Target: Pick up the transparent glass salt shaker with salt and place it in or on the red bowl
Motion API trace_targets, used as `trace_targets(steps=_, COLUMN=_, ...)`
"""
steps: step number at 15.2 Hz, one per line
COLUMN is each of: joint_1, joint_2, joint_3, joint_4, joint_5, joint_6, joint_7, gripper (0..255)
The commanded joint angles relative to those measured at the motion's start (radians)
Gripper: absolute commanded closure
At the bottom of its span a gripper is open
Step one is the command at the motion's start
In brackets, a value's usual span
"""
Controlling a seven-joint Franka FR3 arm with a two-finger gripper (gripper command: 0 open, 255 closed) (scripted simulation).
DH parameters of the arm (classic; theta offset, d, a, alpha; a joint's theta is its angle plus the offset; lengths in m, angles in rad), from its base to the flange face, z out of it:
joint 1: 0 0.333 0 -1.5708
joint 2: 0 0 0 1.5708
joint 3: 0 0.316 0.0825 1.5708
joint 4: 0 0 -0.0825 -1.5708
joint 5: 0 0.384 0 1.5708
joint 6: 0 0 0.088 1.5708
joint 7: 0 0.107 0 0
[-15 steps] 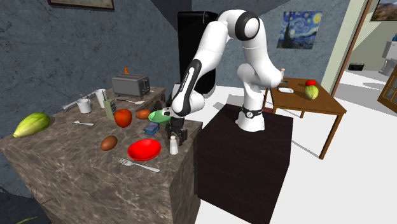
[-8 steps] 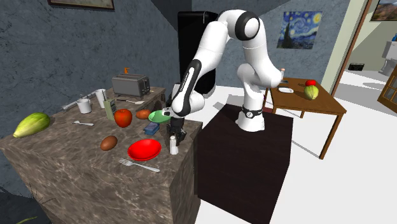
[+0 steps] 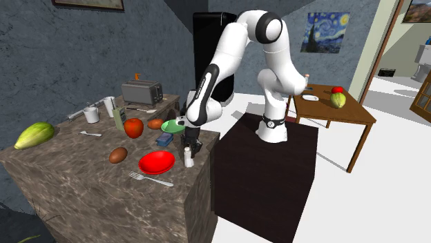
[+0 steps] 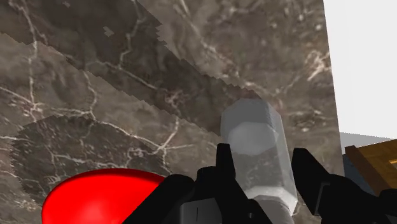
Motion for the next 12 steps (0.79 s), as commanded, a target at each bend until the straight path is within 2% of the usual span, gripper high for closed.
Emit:
trace_targets(steps=1, joint_1=0.022, joint_2=-0.025, joint_3=-0.027, joint_4=-0.016, joint_5=-0.041, joint_6=-0.01, joint_7=0.038, gripper=255)
trace_targets(steps=12, joint_1=0.187, joint_2=-0.2, joint_3=-0.238, joint_4=-0.1, joint_5=-0.369, joint_6=-0.082, joint_7=0.318, gripper=255)
